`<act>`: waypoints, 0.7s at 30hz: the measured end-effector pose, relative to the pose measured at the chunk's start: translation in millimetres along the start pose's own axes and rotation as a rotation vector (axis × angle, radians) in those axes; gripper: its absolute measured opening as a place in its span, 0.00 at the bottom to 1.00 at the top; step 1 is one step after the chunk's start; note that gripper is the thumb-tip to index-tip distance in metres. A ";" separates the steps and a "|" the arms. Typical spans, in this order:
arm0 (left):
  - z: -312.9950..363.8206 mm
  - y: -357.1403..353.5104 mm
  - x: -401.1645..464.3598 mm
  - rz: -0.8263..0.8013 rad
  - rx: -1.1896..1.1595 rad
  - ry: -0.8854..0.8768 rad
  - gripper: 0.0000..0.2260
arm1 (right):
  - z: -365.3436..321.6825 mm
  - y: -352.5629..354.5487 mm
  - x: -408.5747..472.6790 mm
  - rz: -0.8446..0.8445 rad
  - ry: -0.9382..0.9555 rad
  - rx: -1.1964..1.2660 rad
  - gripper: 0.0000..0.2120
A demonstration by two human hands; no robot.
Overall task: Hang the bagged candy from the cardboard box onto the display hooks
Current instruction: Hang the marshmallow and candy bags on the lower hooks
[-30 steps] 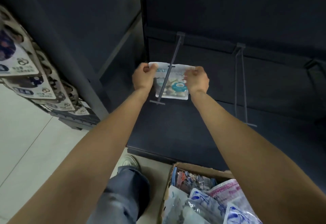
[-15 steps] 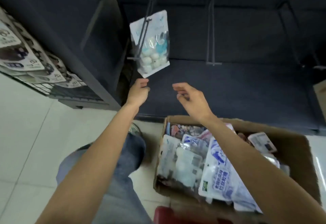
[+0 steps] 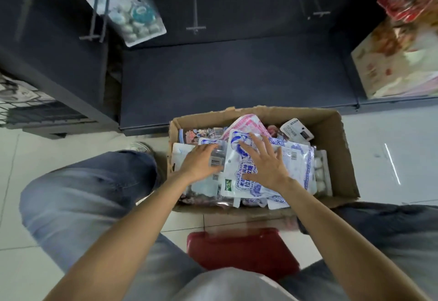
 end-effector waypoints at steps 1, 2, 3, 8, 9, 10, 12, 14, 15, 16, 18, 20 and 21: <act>1.9 -3.1 3.1 0.001 0.031 -0.004 0.35 | 4.9 0.9 3.4 0.017 -0.053 0.034 0.44; 3.0 -4.2 5.4 0.012 0.072 -0.006 0.35 | 11.9 3.8 6.8 0.048 -0.125 0.072 0.41; 2.0 -5.2 7.7 0.022 0.111 -0.003 0.34 | 20.8 8.0 9.3 0.101 -0.197 0.101 0.36; -13.4 -10.9 9.9 0.057 0.219 0.027 0.31 | 35.6 9.5 -1.2 0.166 -0.124 0.113 0.30; -16.3 -12.3 9.8 0.065 0.199 0.047 0.31 | 29.3 2.9 -5.1 0.102 -0.087 0.104 0.36; -18.6 -12.8 9.4 0.076 0.170 0.073 0.32 | 23.0 -3.3 -8.0 0.042 -0.081 0.069 0.41; -24.4 -13.8 7.6 0.099 0.110 0.119 0.33 | 16.1 -13.5 -7.8 0.002 -0.109 -0.016 0.45; -32.3 -14.1 2.8 0.132 0.091 0.156 0.34 | 14.8 -17.5 -4.2 0.007 -0.159 -0.054 0.43; -37.4 -13.9 0.0 0.150 0.071 0.190 0.35 | 13.8 -18.4 -2.4 0.008 -0.186 -0.067 0.41; -43.0 -13.5 -2.2 0.164 0.033 0.241 0.37 | 11.8 -18.0 -1.5 0.025 -0.206 -0.071 0.38; -55.0 -14.9 -2.2 0.151 -0.042 0.341 0.40 | 2.9 -14.7 2.4 0.210 -0.172 0.023 0.29; -60.4 -20.0 2.8 0.076 -0.042 0.331 0.38 | -17.4 -7.2 8.7 0.413 0.018 0.110 0.22; -59.4 -23.2 5.2 0.038 -0.033 0.297 0.36 | -31.0 -3.4 13.2 0.385 0.130 0.095 0.22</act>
Point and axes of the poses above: each hand's wrist, its own x-axis towards the middle knuckle, its own y-axis out of the back of the hand, z = x × y, the point moved 2 cm from there along x, towards the middle knuckle, and after that the axes turned 2 degrees about z, right-handed, at the moved point
